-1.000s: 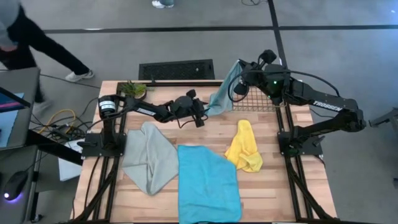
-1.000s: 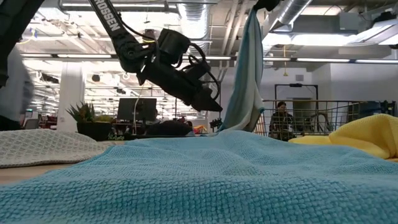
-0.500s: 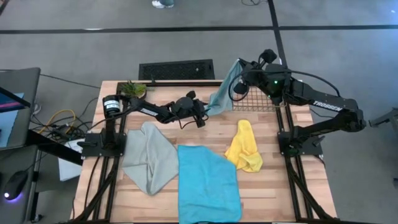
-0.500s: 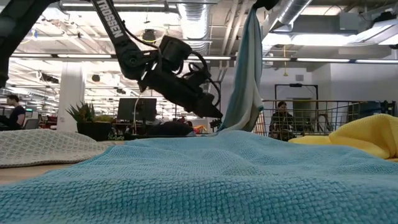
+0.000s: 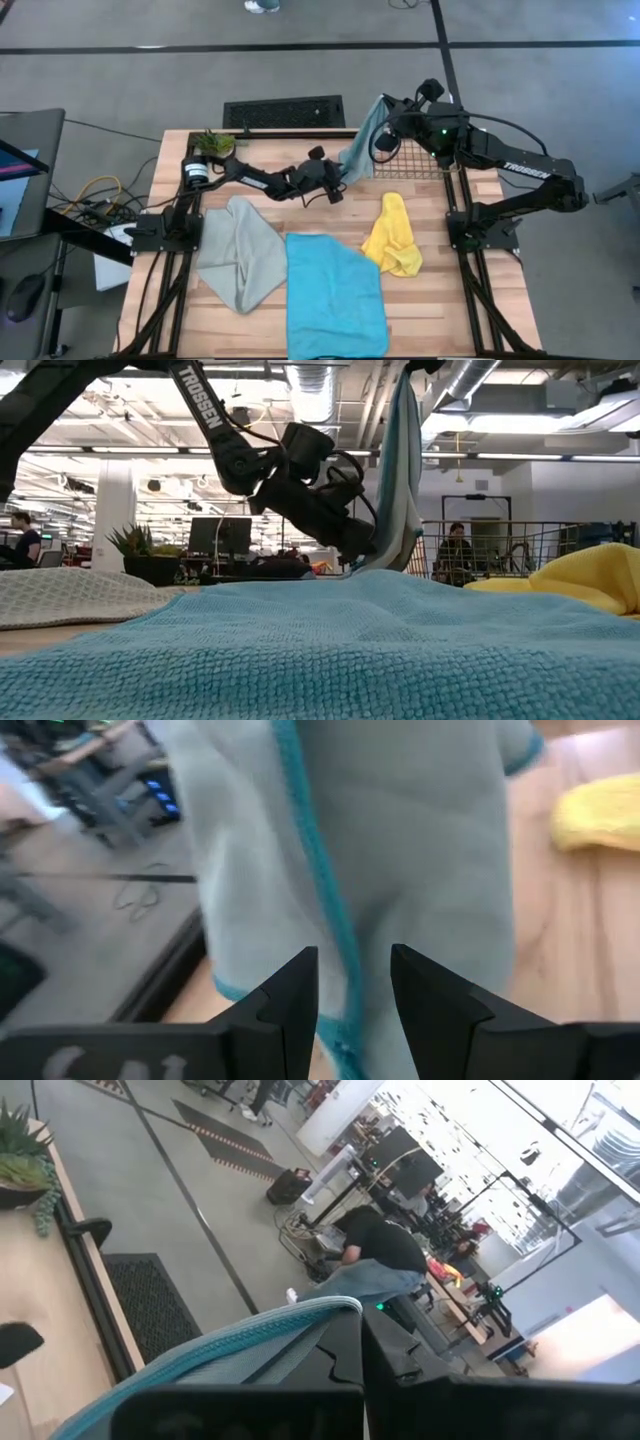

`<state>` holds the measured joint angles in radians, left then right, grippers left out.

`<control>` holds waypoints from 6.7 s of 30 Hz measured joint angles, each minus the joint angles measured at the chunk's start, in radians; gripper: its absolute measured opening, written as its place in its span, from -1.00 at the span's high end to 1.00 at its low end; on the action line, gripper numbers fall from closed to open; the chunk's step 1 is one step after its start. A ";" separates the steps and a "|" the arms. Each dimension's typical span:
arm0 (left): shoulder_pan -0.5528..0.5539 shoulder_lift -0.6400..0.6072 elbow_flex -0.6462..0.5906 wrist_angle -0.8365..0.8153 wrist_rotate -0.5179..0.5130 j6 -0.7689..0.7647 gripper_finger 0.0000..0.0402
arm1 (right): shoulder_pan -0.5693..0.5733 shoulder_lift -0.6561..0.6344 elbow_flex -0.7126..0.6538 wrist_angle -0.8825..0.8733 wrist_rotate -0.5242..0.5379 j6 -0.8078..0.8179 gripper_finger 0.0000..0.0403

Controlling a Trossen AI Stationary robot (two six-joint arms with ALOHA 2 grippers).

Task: Fold microfiber towels
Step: Fold the light blue microfiber cloth

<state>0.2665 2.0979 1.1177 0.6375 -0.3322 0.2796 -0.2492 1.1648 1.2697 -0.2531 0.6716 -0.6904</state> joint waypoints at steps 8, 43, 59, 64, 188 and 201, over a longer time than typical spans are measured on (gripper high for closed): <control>0.003 0.000 0.001 -0.003 -0.043 -0.038 0.40 | 0.000 0.000 0.000 0.000 0.000 -0.002 0.96; 0.036 -0.004 0.001 -0.039 -0.086 -0.095 0.99 | 0.000 0.000 0.000 0.000 -0.001 -0.001 0.96; 0.040 -0.367 0.000 -0.626 -0.244 -0.105 1.00 | -0.002 0.000 0.000 -0.023 -0.019 0.015 0.96; 0.061 -0.510 0.000 -0.762 -0.314 -0.107 1.00 | -0.008 0.011 0.000 -0.027 -0.087 0.059 0.98; -0.464 -0.858 -0.084 -1.695 0.137 -0.940 1.00 | 0.266 0.253 -0.164 -0.629 -0.382 0.698 0.99; -0.284 -0.858 -0.084 -1.667 0.096 -0.837 1.00 | 0.069 0.253 -0.164 -0.597 -0.426 0.548 0.99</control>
<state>-0.0176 1.2396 1.0340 -1.0294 -0.2361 -0.5577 -0.1801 1.4174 1.1053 -0.8503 0.2453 -0.1427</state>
